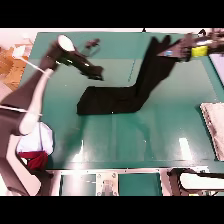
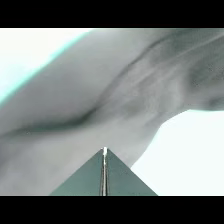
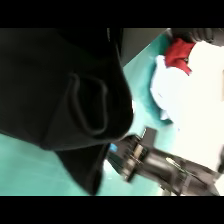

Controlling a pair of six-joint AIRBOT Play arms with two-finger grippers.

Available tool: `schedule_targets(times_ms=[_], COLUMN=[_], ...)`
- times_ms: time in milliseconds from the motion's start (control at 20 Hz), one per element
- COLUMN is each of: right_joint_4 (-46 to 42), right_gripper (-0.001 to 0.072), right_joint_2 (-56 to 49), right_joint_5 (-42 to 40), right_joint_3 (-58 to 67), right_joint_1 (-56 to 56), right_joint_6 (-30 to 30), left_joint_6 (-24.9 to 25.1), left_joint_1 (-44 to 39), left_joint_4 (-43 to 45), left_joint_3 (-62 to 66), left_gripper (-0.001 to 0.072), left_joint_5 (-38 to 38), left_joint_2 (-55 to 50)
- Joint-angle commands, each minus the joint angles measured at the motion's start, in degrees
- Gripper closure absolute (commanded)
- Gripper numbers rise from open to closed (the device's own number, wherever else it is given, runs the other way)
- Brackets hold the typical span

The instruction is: Fold the shirts.

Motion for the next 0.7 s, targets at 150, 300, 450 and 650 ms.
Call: schedule_targets(times_ms=[150,300,450,650], right_joint_4=[-2.6,-2.1,-4.5,-8.0], right_gripper=[0.0692,0.038,0.0166,0.0166], right_joint_2=[-8.2,-19.5,-25.4,-20.2], right_joint_5=[-34.1,-52.6,-55.5,-41.0], right_joint_3=[-10.9,-11.6,-11.0,-10.4], right_joint_1=[29.4,42.9,46.4,31.9], right_joint_6=[0.5,0.5,0.5,0.8], left_joint_6=[-0.6,-0.6,0.9,0.9], left_joint_1=[11.1,13.2,13.4,13.4], left_joint_4=[21.4,21.4,21.2,21.3], left_joint_3=[1.8,1.7,1.7,1.7], left_gripper=[0.068,0.068,0.068,0.0679], left_joint_5=[-12.2,-12.8,-13.5,-14.2], left_joint_2=[8.5,8.7,8.7,8.7])
